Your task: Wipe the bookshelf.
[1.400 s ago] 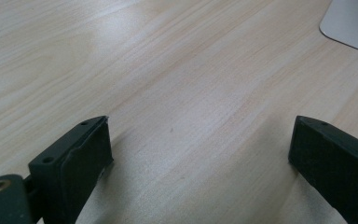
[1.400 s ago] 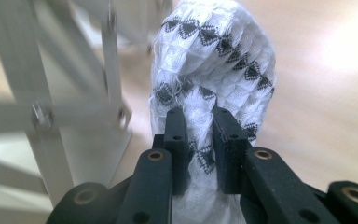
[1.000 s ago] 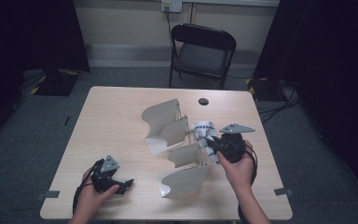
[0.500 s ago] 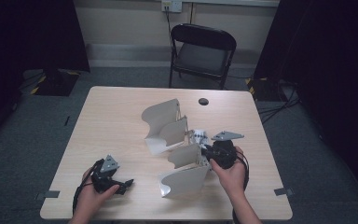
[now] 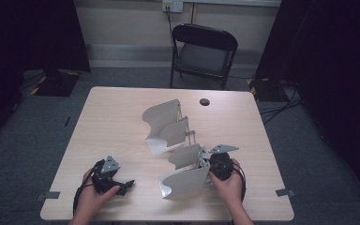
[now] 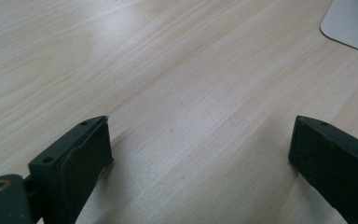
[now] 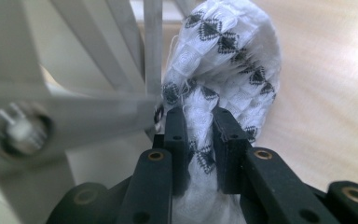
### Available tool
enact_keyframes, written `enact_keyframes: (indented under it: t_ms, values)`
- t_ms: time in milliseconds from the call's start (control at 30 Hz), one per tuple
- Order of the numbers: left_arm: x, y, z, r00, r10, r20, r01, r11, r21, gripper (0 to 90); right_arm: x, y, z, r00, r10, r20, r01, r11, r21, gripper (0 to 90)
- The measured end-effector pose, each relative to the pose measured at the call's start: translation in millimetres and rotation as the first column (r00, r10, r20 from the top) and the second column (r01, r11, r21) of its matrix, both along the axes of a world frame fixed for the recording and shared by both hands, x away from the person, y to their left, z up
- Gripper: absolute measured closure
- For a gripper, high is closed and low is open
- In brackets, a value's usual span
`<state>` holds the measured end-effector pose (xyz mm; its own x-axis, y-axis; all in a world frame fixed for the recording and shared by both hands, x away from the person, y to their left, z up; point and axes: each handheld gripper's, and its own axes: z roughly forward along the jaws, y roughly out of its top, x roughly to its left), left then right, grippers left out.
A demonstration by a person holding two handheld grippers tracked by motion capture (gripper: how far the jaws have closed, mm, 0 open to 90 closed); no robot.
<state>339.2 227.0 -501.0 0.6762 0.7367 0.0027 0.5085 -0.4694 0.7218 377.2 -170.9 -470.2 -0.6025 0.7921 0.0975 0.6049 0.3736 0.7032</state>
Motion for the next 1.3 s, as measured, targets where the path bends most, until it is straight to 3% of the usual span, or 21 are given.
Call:
enact_keyframes:
  t_ms: [167, 333, 500, 600, 733, 867, 1033, 1300]
  values:
    - [0.0, 0.0, 0.0, 1.0, 0.0, 0.0, 0.0, 1.0, 0.0, 5.5, -3.8, -4.4, -9.9, 1.0, -0.004, -0.008, 0.004, 0.9999, -0.011, 77.7]
    - [0.0, 0.0, 0.0, 1.0, 0.001, 0.0, -0.001, 1.0, 0.0, 5.5, -4.7, -12.7, -0.7, 0.9996, -0.028, -0.009, 0.027, 0.9994, -0.021, 77.7]
    - [0.0, 0.0, 0.0, 1.0, 0.0, 0.0, 0.0, 1.0, 0.0, 5.5, 0.3, -23.9, 28.7, 0.9975, -0.056, 0.043, 0.057, 0.9983, -0.011, 77.7]
    - [-0.1, -0.2, -0.1, 1.0, 0.002, -0.002, -0.002, 1.0, -0.003, 5.5, 6.7, -26.0, 56.3, 0.9937, -0.065, 0.091, 0.066, 0.9977, -0.013, 77.7]
    - [0.0, -0.1, 0.0, 1.0, 0.001, 0.0, -0.001, 1.0, -0.001, 5.5, 16.5, -19.2, 90.8, 0.9868, -0.051, 0.154, 0.052, 0.9987, 0.0, 77.7]
    - [-0.1, -0.2, -0.1, 1.0, 0.002, -0.001, -0.002, 1.0, -0.003, 5.5, 24.0, -3.3, 107.5, 0.9843, -0.017, 0.176, 0.016, 0.9998, 0.008, 77.7]
    - [0.0, 0.0, 0.0, 1.0, 0.0, 0.0, 0.0, 1.0, 0.0, 5.5, 28.3, 11.1, 100.6, 0.9892, 0.014, 0.146, -0.019, 0.9993, 0.032, 77.7]
    - [0.0, 0.0, 0.0, 1.0, 0.0, 0.001, 0.0, 1.0, 0.0, 5.5, 31.8, 7.7, 74.7, 0.9949, 0.014, 0.1, -0.014, 0.9999, 0.008, 77.7]
